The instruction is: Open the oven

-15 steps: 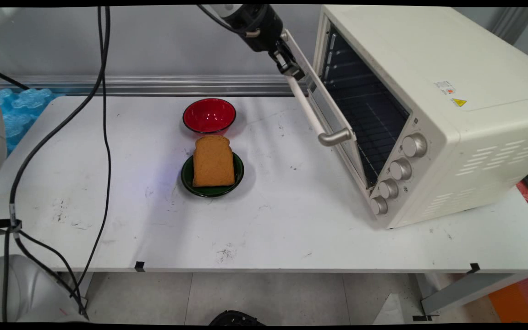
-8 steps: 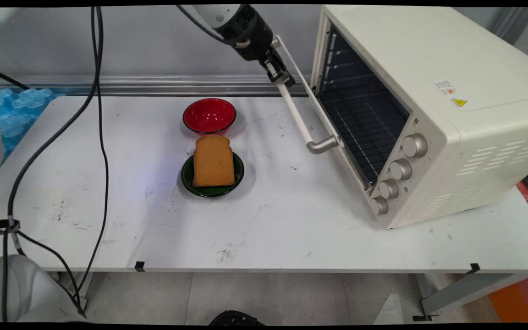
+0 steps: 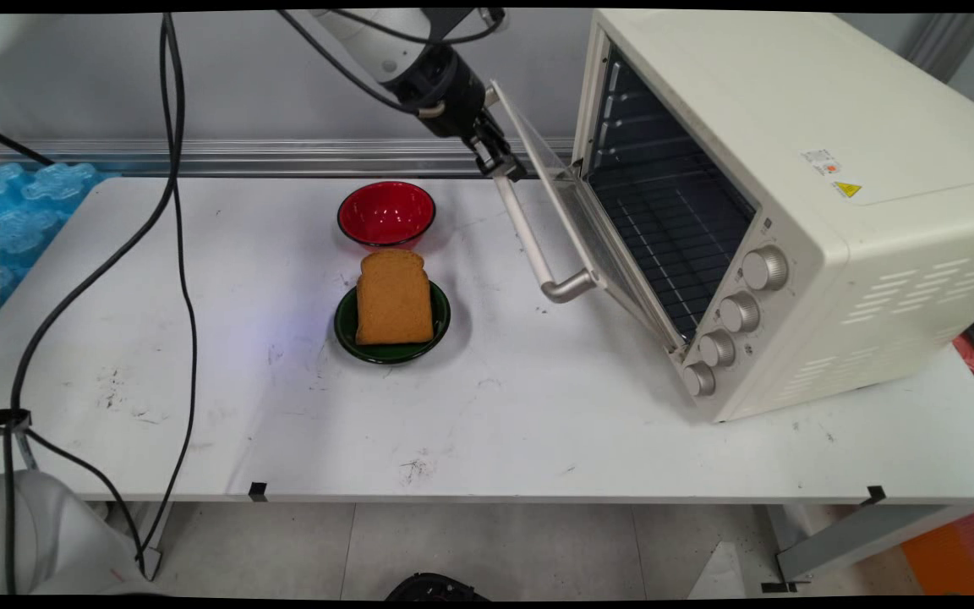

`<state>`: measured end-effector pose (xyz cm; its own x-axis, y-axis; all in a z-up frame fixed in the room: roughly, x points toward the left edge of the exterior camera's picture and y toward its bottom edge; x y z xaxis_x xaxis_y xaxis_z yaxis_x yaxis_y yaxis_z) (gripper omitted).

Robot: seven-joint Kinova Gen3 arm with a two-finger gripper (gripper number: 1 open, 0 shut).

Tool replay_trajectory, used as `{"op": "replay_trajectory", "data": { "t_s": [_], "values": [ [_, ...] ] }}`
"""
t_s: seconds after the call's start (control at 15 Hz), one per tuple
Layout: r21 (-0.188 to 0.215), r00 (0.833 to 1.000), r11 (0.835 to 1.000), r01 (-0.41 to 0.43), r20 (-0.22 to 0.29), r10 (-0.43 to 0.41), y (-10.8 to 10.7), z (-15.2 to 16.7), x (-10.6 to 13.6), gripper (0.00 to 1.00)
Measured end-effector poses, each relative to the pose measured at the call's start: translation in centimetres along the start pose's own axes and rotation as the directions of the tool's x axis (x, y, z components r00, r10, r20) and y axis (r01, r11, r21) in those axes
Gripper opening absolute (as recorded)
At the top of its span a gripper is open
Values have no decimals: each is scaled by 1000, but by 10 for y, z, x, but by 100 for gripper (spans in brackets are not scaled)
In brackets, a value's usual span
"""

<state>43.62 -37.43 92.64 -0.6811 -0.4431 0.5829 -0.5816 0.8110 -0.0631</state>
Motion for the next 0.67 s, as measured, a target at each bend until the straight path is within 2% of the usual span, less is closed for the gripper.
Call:
{"op": "replay_trajectory", "data": {
  "t_s": [0.67],
  "values": [
    [-3,1000,1000,14,27,-14,10,4,-45,0]
  ]
}}
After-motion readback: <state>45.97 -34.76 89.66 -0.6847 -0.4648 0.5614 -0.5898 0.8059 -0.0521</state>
